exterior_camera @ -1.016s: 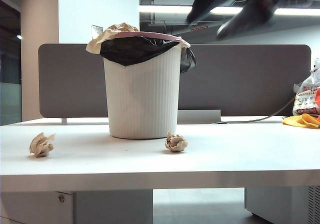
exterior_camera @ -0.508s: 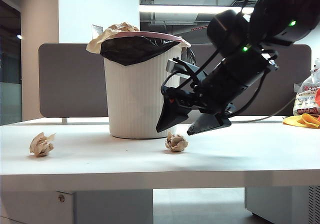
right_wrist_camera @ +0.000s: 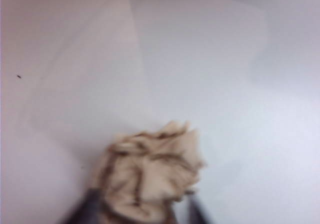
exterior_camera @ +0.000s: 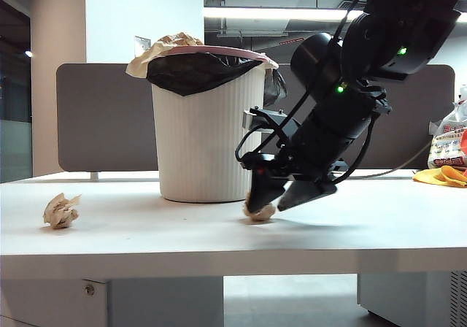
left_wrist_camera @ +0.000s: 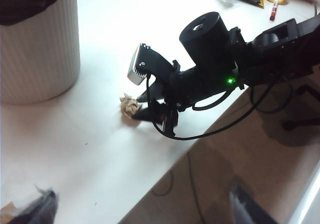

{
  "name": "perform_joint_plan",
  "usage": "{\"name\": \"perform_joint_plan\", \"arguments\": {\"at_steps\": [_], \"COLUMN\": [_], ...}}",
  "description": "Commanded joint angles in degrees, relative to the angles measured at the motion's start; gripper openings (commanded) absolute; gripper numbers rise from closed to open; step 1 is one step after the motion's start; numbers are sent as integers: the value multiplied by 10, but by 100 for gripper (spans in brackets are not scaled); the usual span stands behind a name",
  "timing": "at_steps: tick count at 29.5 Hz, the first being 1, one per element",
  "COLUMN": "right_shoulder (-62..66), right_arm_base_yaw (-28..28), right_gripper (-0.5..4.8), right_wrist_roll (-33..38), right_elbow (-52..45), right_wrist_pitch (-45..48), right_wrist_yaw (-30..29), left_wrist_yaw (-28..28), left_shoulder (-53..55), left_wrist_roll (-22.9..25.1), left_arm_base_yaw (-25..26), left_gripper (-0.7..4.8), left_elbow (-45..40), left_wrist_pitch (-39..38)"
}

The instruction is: Pick up all the trash on the table and put it in the trash can.

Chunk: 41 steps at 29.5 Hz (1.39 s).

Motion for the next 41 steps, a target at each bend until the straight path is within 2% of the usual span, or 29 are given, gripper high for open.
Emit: {"name": "perform_joint_plan", "arguments": {"at_steps": [1,2,3,4,6,9,15,18,20,22,26,34,41], "right_shoulder": [-2,-3,-5,-9,-20,-60,-159,-205,-223,-224,-181,5,108], "right_arm_base_yaw": [1,1,1,1,1,1,1,1,1,1,-5,-19,-21], "right_gripper": [142,142,92,63,30,29,29,29,-2,-5,-5,-5,-5], "right_wrist_roll": [-16,-18,-18,-18,-18,-18,-19,-29,-43,-58,-89,-89,-88], "right_elbow": [4,4,5,6,17,59,143,179,210,247,352,578,667], "right_wrist_pitch": [6,7,6,3,-13,-55,-120,-115,-94,-74,-57,-60,-121], "right_wrist_yaw": [-5,-5,-5,-5,-5,-28,-31,-31,-31,-31,-30,-28,-9], "left_wrist_yaw": [4,4,4,4,4,4,4,5,5,5,5,7,0], "left_shoulder": [-1,-1,-2,-3,-3,-3,-3,-3,-3,-3,-3,-4,-5], "left_wrist_roll": [-1,-1,-1,-1,-1,-1,-1,-1,-1,-1,-7,-12,-12], "left_arm_base_yaw": [0,0,0,0,0,0,0,0,0,0,0,0,0], "left_gripper": [479,479,479,479,479,479,479,479,479,479,479,479,479], "left_elbow": [3,3,3,3,3,3,4,4,4,4,4,4,4], "left_wrist_pitch": [7,7,8,8,8,14,32,42,50,57,71,76,78]}}
